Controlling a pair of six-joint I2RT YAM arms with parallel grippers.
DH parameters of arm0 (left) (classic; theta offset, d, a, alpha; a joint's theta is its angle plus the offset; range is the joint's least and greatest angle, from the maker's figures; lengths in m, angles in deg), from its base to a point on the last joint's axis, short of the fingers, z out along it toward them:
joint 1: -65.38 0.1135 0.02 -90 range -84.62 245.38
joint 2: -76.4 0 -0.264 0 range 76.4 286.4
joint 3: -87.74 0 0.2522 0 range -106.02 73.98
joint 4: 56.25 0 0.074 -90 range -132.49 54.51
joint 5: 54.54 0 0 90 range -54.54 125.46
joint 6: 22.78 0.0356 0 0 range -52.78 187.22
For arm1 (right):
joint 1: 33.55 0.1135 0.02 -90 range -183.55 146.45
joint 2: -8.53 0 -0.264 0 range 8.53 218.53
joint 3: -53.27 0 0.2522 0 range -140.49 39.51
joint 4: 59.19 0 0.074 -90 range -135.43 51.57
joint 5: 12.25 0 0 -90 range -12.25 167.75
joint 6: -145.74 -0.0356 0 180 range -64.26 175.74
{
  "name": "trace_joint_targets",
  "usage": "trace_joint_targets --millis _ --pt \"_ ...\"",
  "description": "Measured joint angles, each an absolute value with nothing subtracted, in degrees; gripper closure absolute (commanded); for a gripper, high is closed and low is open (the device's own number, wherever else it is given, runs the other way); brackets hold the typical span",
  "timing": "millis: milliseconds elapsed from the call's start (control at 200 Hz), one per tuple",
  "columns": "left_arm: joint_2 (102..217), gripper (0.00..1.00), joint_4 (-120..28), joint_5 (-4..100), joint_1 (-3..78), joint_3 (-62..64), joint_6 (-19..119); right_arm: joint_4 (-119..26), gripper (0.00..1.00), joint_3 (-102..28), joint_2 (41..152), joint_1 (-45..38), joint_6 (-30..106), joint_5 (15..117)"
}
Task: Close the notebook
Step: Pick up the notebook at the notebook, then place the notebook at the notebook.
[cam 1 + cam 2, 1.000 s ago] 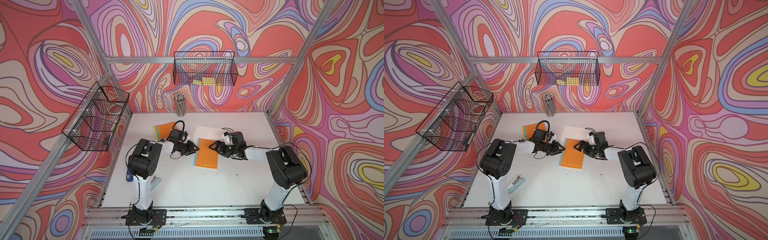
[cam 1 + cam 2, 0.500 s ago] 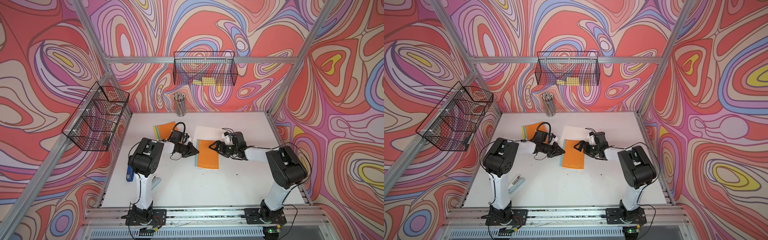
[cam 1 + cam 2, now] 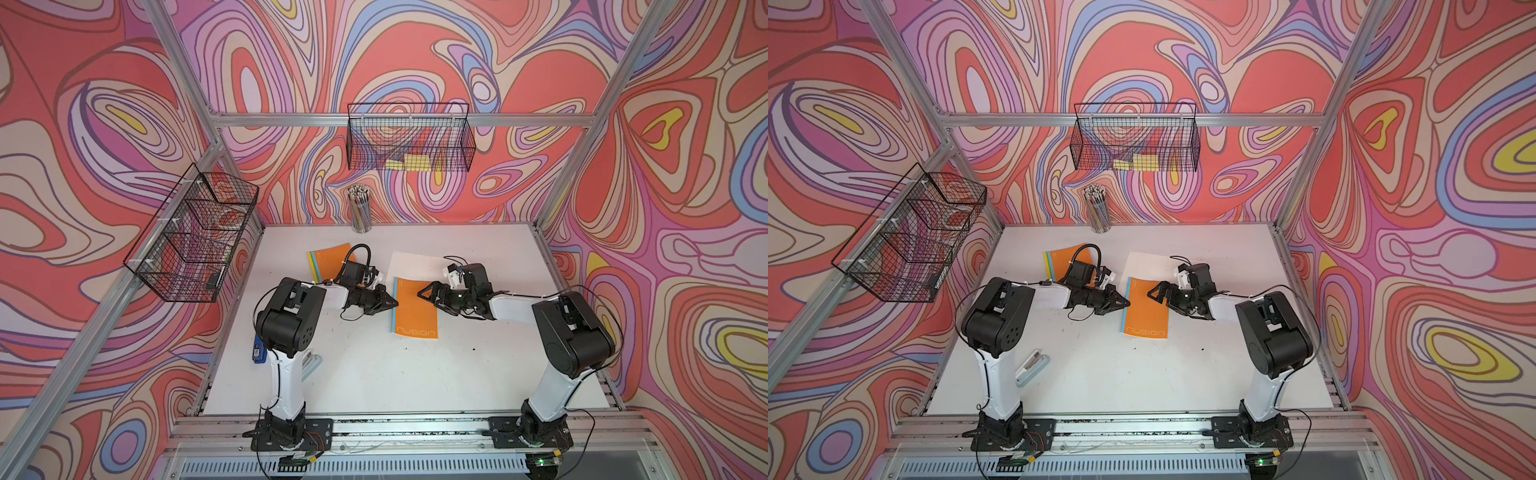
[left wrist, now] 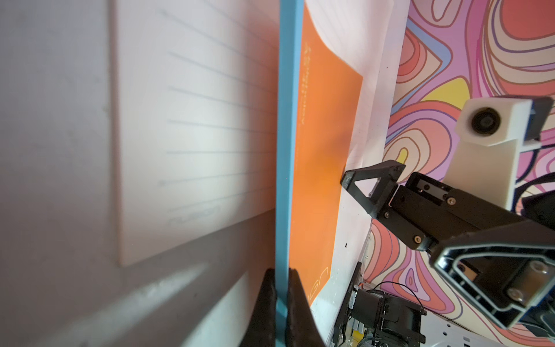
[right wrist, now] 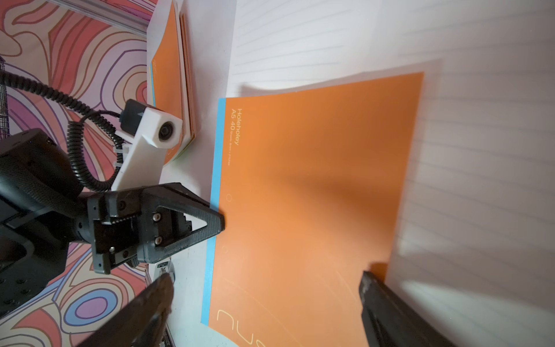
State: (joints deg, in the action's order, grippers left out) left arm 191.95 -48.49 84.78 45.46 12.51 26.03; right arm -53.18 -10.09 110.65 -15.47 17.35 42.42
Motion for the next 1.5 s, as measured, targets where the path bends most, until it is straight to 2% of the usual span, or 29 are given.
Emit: trace_joint_targets --millis 736,1502 --pt "181.8 1.0 -42.5 81.5 47.6 10.8 26.5 -47.3 0.02 -10.2 106.3 -15.5 18.6 43.8" --pt "179.8 1.0 -31.3 85.1 63.6 -0.7 29.5 -47.5 0.02 -11.5 107.5 -15.5 18.9 43.4"
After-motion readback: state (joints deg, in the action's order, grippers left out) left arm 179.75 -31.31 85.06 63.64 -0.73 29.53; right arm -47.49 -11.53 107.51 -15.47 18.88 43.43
